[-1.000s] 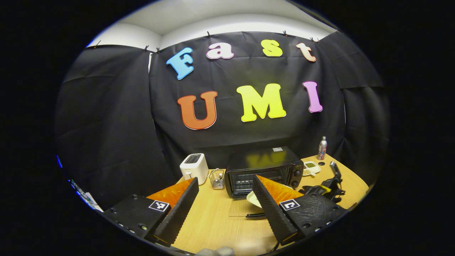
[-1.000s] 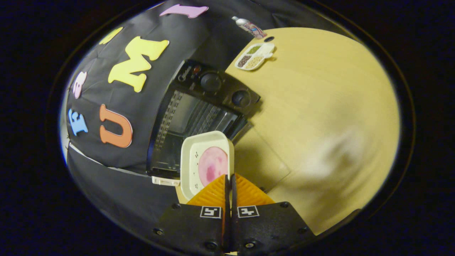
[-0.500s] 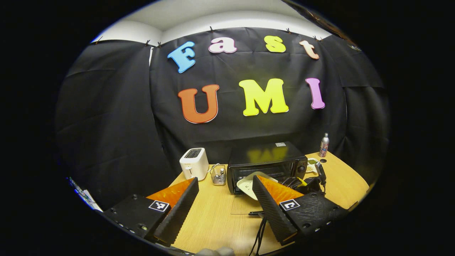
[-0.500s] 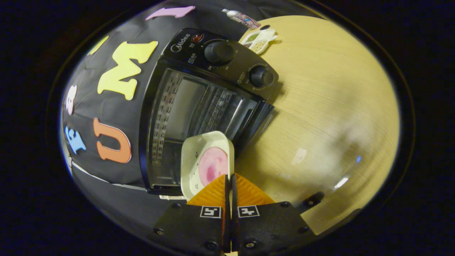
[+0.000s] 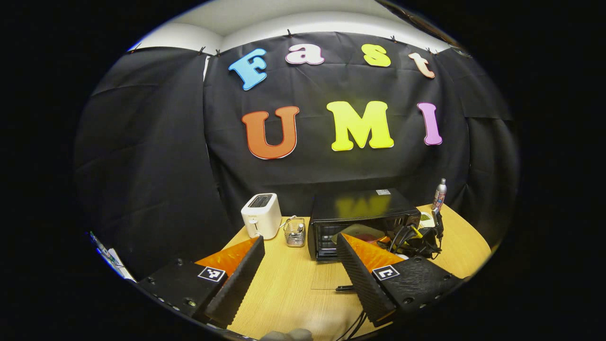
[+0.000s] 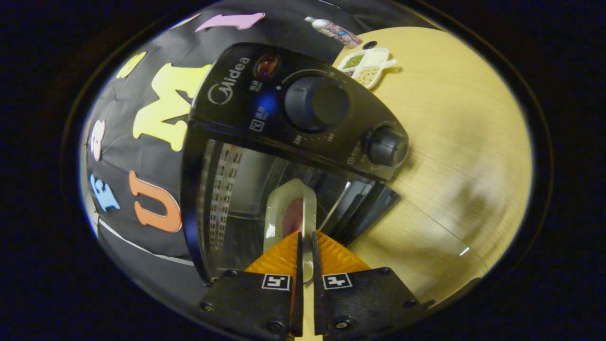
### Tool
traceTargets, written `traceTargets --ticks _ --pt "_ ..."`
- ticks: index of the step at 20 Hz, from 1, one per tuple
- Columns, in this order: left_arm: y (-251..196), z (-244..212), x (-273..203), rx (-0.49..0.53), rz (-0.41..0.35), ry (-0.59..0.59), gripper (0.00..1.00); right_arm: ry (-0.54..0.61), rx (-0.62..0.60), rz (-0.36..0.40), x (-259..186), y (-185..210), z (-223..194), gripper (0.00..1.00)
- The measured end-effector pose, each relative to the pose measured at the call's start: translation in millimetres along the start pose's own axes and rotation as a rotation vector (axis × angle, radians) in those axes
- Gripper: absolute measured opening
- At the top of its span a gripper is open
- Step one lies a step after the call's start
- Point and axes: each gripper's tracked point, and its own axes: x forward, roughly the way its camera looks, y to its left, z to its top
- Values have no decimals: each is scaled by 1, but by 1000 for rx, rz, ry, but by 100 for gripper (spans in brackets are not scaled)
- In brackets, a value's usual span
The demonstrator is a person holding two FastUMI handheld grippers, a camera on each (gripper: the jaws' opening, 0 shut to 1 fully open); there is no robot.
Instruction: Open the electric oven with the left hand, put the food in, and close the electric oven.
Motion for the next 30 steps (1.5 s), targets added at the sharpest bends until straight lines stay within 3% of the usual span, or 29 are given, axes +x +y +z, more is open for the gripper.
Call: traceTargets --ticks 2,3,4,5,6,7,9,13,15,17,20,21,23,24,25,26,27,29,30 --pt "-2 -1 2 -5 -1 2 96 -8 -19 26 -4 6 6 7" --pt "-1 -1 3 -2 2 -2 97 -2 -40 34 -9 8 8 15" --pt "-2 -2 3 -2 -1 -2 97 14 -63 36 -12 9 6 34" --pt "-3 -2 3 -2 -3 -4 96 23 -98 25 -20 7 9 40" --pt "-4 -2 3 -1 -6 -7 97 22 -137 13 -28 4 13 55" --pt "-5 -2 2 0 -9 -9 97 26 -175 0 -39 3 17 50" --pt "-9 -1 1 3 -21 -20 97 36 -262 3 -67 7 23 57" --pt "-17 1 -4 7 -53 -43 97 19 -461 -20 -131 8 39 84" --pt "-23 1 -7 8 -75 -53 97 0 -570 -30 -164 13 50 84" --pt "-28 -4 -10 11 -97 -60 97 -42 -672 -32 -196 12 60 96" --pt "-41 -14 -15 -11 -142 -58 97 -129 -839 -49 -245 20 86 95" --pt "-46 -19 -17 -16 -160 -55 97 -156 -896 -57 -259 22 92 100" --pt "-52 -31 -18 -22 -183 -47 97 -229 -1011 -80 -292 25 109 95" --pt "-56 -39 -19 -29 -198 -38 97 -256 -1044 -88 -308 29 117 100" --pt "-61 -45 -19 -36 -215 -31 97 -283 -1073 -94 -322 29 120 96" --pt "-65 -50 -18 -37 -225 -24 97 -301 -1085 -100 -332 30 123 100" --pt "-68 -58 -15 -33 -231 -11 97 -310 -1094 -120 -342 27 127 96" --pt "-72 -71 -11 -42 -227 19 97 -317 -1101 -135 -361 21 134 100" --pt "-75 -78 -9 -52 -225 31 97 -329 -1111 -139 -367 20 141 96"
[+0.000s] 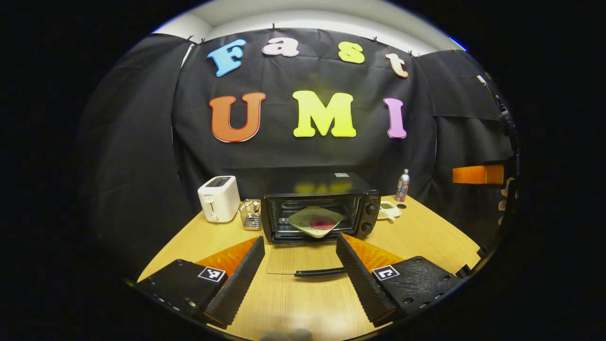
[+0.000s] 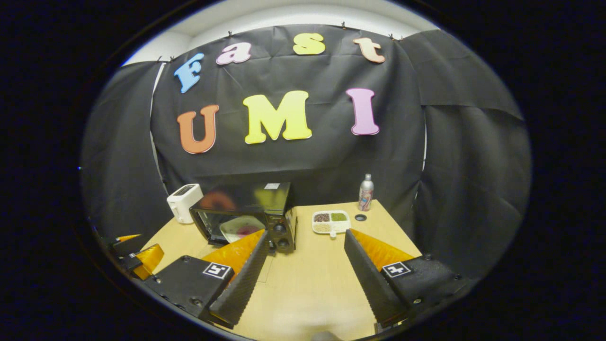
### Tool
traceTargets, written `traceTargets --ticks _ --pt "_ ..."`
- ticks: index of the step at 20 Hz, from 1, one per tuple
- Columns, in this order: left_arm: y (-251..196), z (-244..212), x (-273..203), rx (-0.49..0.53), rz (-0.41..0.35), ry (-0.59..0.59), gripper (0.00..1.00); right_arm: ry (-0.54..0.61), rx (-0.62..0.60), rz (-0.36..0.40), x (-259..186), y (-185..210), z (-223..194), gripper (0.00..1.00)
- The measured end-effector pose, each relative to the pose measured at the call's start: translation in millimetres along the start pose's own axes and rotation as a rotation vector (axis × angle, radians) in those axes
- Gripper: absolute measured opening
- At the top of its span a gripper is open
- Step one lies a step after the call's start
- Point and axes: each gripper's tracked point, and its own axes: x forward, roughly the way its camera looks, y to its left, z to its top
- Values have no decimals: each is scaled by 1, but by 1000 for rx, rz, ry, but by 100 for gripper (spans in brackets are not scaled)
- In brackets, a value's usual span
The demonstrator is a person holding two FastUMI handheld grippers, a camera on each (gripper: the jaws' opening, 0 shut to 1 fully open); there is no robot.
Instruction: Open the electric oven with the left hand, put the food in, and close the electric oven.
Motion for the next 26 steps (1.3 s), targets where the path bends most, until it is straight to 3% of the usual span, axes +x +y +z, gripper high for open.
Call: traceTargets --ticks 1,2,3,4,6,7,11,12,13,18,21,26 --pt "-2 -5 2 -5 6 8 97 -7 -9 -9 -3 -8 2 100" --pt "-3 -11 6 -1 11 18 97 -12 -18 -14 -5 -14 3 96" --pt "-5 -19 9 6 19 36 97 -3 -24 -19 -8 -18 2 100" --pt "-9 -26 13 10 16 52 97 -5 -19 -19 -9 -22 2 96" --pt "-18 -46 22 8 8 94 97 13 -12 -30 -8 -30 -3 100" --pt "-20 -57 24 2 5 119 97 24 -4 -31 -9 -33 -5 96" --pt "-30 -98 36 -3 -5 199 97 43 -9 -46 -10 -44 -9 100" --pt "-33 -109 40 0 -9 222 97 52 -11 -49 -10 -46 -11 96" --pt "-35 -120 45 7 -15 239 97 58 -17 -52 -11 -49 -11 100" --pt "-53 -171 65 20 -37 339 97 68 -26 -83 -17 -63 -5 96" --pt "-61 -186 80 37 -45 360 97 90 -17 -107 -18 -73 -9 100" --pt "-61 -193 102 36 -33 373 97 94 -28 -124 -21 -81 -8 96"
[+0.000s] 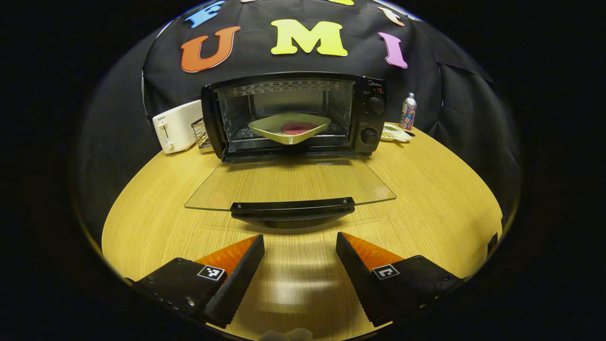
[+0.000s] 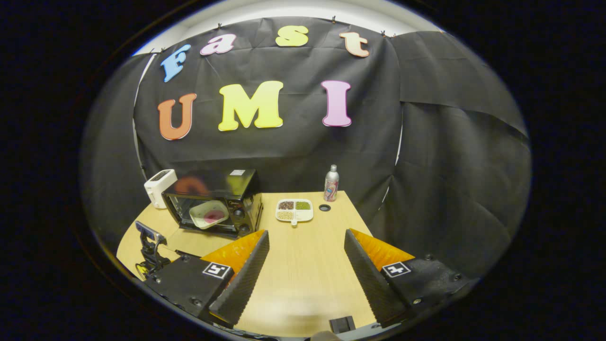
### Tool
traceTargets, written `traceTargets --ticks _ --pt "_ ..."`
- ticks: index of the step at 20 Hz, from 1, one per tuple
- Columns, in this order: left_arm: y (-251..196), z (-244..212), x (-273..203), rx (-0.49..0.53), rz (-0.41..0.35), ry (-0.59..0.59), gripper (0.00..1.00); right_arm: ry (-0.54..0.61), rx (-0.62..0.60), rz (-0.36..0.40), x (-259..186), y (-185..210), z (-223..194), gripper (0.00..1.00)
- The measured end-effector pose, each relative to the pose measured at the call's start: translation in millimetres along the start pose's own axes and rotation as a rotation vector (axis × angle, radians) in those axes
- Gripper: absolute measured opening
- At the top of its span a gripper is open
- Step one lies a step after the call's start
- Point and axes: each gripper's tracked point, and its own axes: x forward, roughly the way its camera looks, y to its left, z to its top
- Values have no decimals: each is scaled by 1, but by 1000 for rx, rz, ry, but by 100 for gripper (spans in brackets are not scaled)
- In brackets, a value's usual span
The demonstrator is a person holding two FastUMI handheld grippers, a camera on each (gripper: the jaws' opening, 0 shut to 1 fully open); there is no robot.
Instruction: Open the electric oven with the left hand, put the food in, and close the electric oven.
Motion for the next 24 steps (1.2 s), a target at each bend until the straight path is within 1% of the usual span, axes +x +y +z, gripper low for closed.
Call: traceTargets --ticks 3,4,5,6,9,10,11,12,13,14,15,16,17,18,19,20,22,23,24 --pt "4 1 11 -7 15 10 97 13 3 -9 0 -5 -4 96" --pt "5 4 14 -22 15 6 97 18 11 -9 1 -6 -5 100" --pt "7 7 15 -30 13 6 98 22 18 -9 2 -6 -7 96" --pt "6 5 14 -35 9 20 97 27 25 -10 2 -7 -9 96" --pt "11 11 11 -16 9 7 98 29 43 -18 2 -13 -11 96" --pt "11 12 9 -16 9 8 98 30 48 -21 2 -15 -13 100" --pt "12 16 7 -18 8 3 98 29 53 -22 2 -17 -13 96" --pt "14 25 4 -16 18 -16 98 28 59 -26 2 -19 -13 96" --pt "15 35 3 -7 15 -35 98 26 65 -26 1 -20 -12 100" --pt "14 37 0 -20 9 -33 97 25 69 -25 2 -20 -12 96" --pt "13 42 -2 -22 8 -33 97 23 71 -26 1 -21 -12 96" --pt "14 47 -5 -11 8 -45 97 23 72 -25 2 -22 -12 100" --pt "16 54 -7 -7 9 -64 97 21 77 -24 2 -21 -12 100" --pt "15 59 -9 -11 10 -71 98 23 81 -20 3 -20 -13 96" --pt "15 67 -12 -17 10 -85 98 25 85 -15 3 -18 -13 96" --pt "17 75 -14 -23 10 -99 98 26 89 -13 4 -18 -14 100" --pt "18 96 -17 -20 11 -134 98 26 95 -10 5 -17 -14 100" --pt "18 106 -18 -18 8 -145 98 24 100 -7 5 -18 -11 96" --pt "18 113 -19 -13 7 -158 98 26 102 -6 5 -19 -12 96"
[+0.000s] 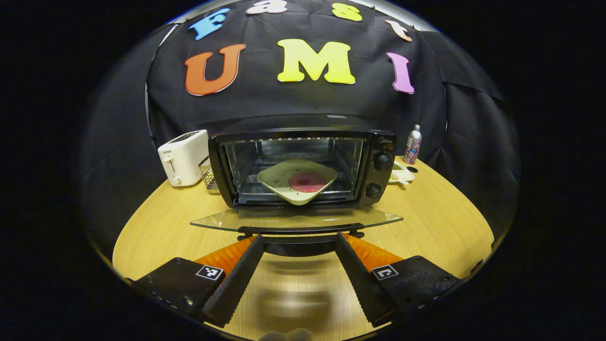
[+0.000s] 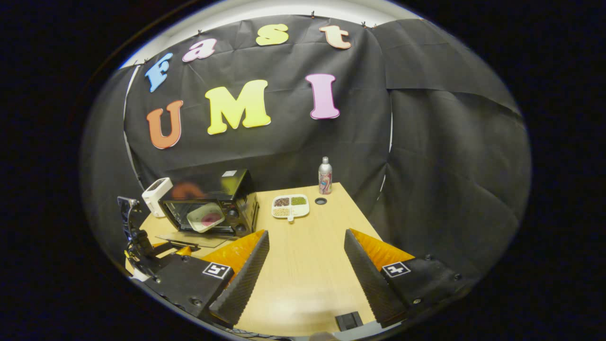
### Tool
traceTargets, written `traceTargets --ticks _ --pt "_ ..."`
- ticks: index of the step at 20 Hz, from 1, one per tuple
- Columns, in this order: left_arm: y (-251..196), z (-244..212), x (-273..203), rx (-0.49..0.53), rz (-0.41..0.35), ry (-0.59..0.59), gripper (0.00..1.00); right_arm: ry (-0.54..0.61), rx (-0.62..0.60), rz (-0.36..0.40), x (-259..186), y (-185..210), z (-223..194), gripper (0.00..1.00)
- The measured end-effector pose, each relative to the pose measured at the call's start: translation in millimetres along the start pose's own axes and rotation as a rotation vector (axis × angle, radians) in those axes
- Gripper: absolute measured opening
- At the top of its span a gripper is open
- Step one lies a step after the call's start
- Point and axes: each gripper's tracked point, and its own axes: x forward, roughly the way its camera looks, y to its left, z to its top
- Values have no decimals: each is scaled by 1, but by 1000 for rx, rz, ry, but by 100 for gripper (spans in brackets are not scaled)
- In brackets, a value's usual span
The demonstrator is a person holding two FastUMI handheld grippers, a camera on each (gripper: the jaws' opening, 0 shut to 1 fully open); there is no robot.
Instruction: Open the electric oven with the left hand, put the food in, and close the electric oven.
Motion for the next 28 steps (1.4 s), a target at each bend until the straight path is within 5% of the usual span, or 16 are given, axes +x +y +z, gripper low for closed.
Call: traceTargets --ticks 11,18,28 --pt "4 80 41 56 1 -84 99 -22 70 -40 3 -13 4 96" --pt "5 82 41 41 -5 -85 99 -32 74 -38 4 -7 6 96" --pt "-7 113 -40 24 -49 -191 99 -140 10 14 -23 23 48 96"
